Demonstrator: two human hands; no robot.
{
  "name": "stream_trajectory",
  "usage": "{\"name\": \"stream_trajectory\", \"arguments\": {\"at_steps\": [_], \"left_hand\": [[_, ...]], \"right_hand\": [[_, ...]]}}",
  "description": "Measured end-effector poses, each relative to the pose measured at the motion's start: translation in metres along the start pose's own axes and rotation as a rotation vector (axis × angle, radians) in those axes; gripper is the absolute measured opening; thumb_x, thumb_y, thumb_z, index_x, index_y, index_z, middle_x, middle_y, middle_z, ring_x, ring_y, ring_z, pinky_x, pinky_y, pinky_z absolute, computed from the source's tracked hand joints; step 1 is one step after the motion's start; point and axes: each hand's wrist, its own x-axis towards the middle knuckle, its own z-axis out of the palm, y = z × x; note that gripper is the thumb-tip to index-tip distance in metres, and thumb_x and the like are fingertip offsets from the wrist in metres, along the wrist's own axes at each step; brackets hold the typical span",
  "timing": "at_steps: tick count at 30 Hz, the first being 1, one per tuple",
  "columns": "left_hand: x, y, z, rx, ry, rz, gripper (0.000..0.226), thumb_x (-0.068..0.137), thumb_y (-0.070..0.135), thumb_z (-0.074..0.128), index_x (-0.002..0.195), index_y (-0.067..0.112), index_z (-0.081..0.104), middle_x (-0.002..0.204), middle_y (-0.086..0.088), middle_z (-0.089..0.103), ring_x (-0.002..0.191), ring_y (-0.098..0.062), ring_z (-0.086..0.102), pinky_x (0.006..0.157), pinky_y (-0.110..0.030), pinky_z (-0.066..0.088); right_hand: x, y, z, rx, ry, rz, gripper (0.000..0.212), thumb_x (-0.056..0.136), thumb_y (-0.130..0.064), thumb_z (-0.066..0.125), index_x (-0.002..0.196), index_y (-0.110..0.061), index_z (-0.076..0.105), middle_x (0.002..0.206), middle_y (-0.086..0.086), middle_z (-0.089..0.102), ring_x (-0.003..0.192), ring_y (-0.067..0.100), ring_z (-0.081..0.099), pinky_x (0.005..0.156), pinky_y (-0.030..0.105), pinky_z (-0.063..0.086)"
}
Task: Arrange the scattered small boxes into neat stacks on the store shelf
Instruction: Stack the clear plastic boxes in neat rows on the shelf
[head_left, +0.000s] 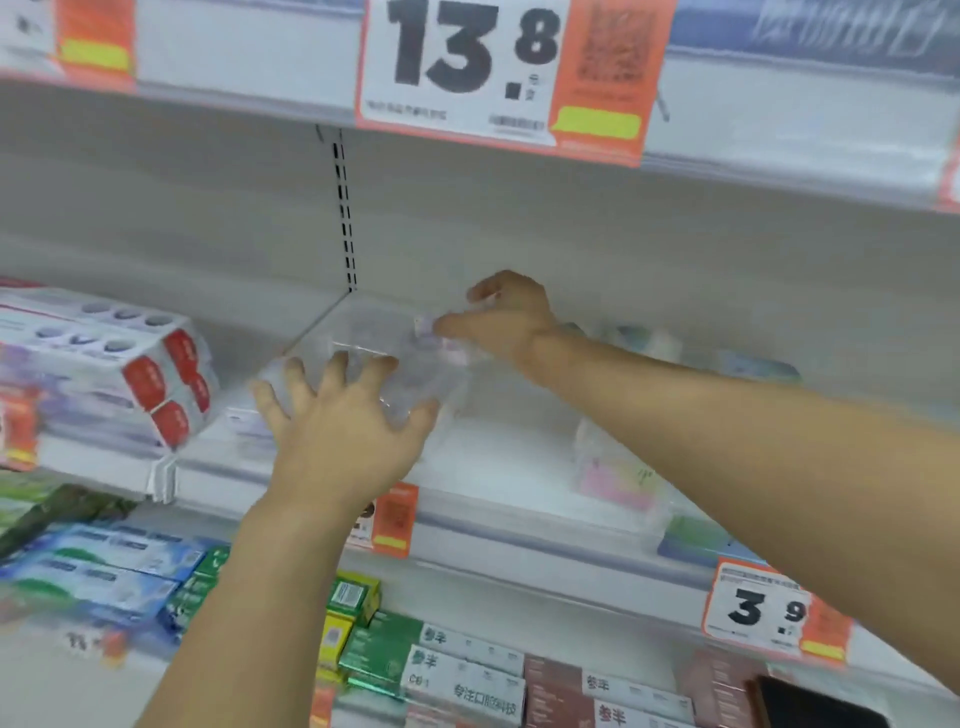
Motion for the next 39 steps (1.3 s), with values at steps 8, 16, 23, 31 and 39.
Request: {"name": "stream_trajectory", "arguments": {"at_steps": [8, 16, 23, 31, 39], "left_hand": [[0.003, 0.000, -0.008, -0.095, 0.066, 0.000, 0.070, 0.070, 0.064, 0.039, 0.130, 0.030, 0.051, 0.145, -0.004, 0.043, 0.141, -0.031, 0.024, 0.114, -0.059, 0.007], [-0.022, 0.095, 0.006, -0.577, 0.062, 0.286, 0.039, 0.090, 0.047, 0.051, 0.125, 0.030, 0.053, 0.127, 0.007, 0.050, 0.105, -0.013, 0.053, 0.078, -0.023, 0.034], [-0.019, 0.138, 0.034, -0.590, -0.378, 0.335, 0.061, 0.081, 0.065, 0.055, 0.136, 0.052, 0.033, 0.138, 0.005, 0.042, 0.116, -0.012, 0.047, 0.092, -0.025, 0.036], [-0.011, 0.168, 0.052, -0.759, -0.405, 0.269, 0.054, 0.087, 0.053, 0.058, 0.135, 0.050, 0.036, 0.136, 0.009, 0.047, 0.112, -0.003, 0.041, 0.086, -0.022, 0.033], [-0.024, 0.157, 0.035, -0.832, -0.136, 0.250, 0.023, 0.090, 0.037, 0.060, 0.111, 0.043, 0.053, 0.110, 0.029, 0.056, 0.103, 0.004, 0.052, 0.082, -0.010, 0.037]], "right_hand": [[-0.021, 0.005, -0.018, -0.095, -0.445, -0.013, 0.042, 0.093, -0.039, 0.063, 0.130, -0.020, 0.062, 0.134, -0.005, 0.059, 0.117, 0.010, 0.056, 0.081, 0.014, 0.043], [-0.059, 0.047, -0.169, -0.492, 0.188, -0.248, 0.014, 0.091, -0.023, 0.060, 0.095, -0.019, 0.072, 0.104, -0.004, 0.065, 0.096, 0.013, 0.061, 0.079, 0.011, 0.038], [-0.068, 0.151, -0.275, -0.415, 0.108, 0.558, 0.063, 0.093, -0.063, 0.045, 0.144, -0.026, 0.043, 0.147, 0.001, 0.045, 0.132, 0.029, 0.045, 0.104, 0.042, 0.038], [-0.074, 0.188, -0.259, 0.000, 0.097, 0.478, 0.038, 0.098, -0.050, 0.042, 0.117, -0.023, 0.059, 0.110, -0.001, 0.068, 0.094, 0.013, 0.060, 0.083, 0.021, 0.049], [-0.153, 0.139, -0.248, -0.179, 0.478, 0.001, 0.026, 0.092, -0.025, 0.061, 0.118, -0.027, 0.060, 0.117, -0.008, 0.063, 0.094, 0.003, 0.062, 0.076, 0.019, 0.048]]}}
